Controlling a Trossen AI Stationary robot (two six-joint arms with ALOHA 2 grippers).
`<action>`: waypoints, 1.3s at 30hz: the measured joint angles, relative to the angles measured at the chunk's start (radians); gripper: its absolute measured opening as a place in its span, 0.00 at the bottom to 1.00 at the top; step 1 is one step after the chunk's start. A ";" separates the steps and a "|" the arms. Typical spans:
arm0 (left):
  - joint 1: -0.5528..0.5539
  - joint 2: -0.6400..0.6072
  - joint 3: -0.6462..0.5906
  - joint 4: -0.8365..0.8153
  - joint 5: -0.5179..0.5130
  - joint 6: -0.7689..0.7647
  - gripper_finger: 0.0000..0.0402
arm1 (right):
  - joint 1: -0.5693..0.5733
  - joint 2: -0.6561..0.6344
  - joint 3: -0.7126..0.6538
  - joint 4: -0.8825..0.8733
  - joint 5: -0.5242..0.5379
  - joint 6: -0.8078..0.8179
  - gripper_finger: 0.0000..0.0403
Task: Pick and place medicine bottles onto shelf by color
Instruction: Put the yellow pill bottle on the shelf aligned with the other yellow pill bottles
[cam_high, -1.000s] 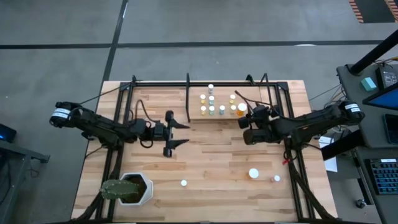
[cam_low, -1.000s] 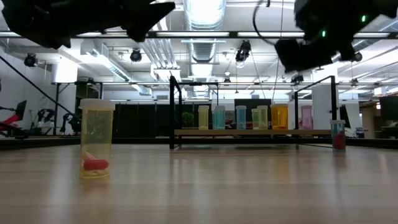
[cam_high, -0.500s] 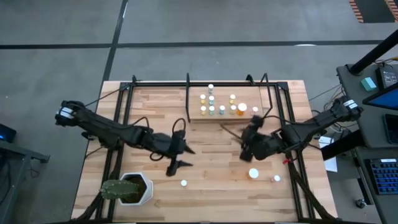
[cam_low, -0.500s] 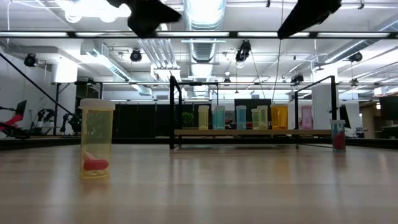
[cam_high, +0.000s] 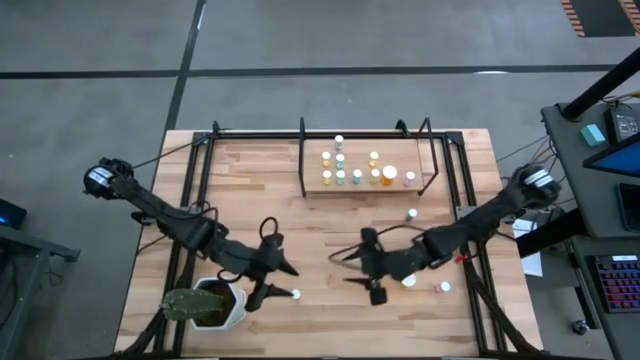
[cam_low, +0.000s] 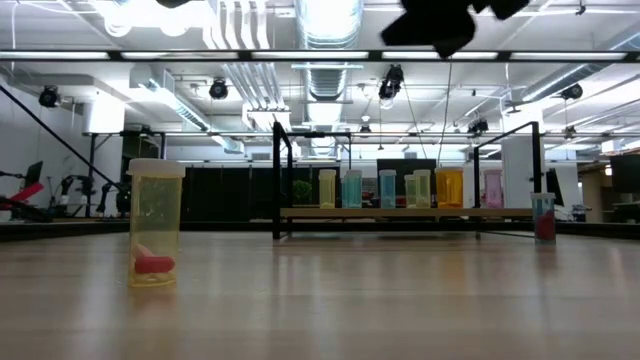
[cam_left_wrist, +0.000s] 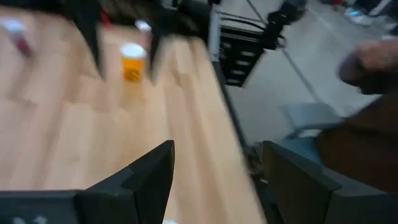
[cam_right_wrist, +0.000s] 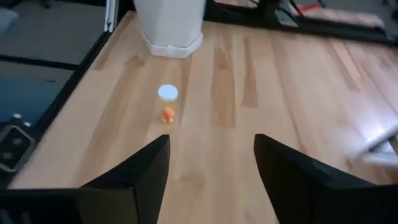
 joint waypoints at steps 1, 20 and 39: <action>0.000 0.000 0.000 0.002 -0.017 0.018 0.56 | 0.002 0.037 0.007 0.037 0.001 -0.029 0.57; 0.002 -0.060 -0.027 -0.001 -0.056 0.251 0.56 | -0.017 0.558 0.372 0.219 0.005 -0.033 0.59; 0.003 -0.084 -0.029 0.001 -0.061 0.251 0.56 | -0.053 0.732 0.537 0.156 0.000 0.019 0.49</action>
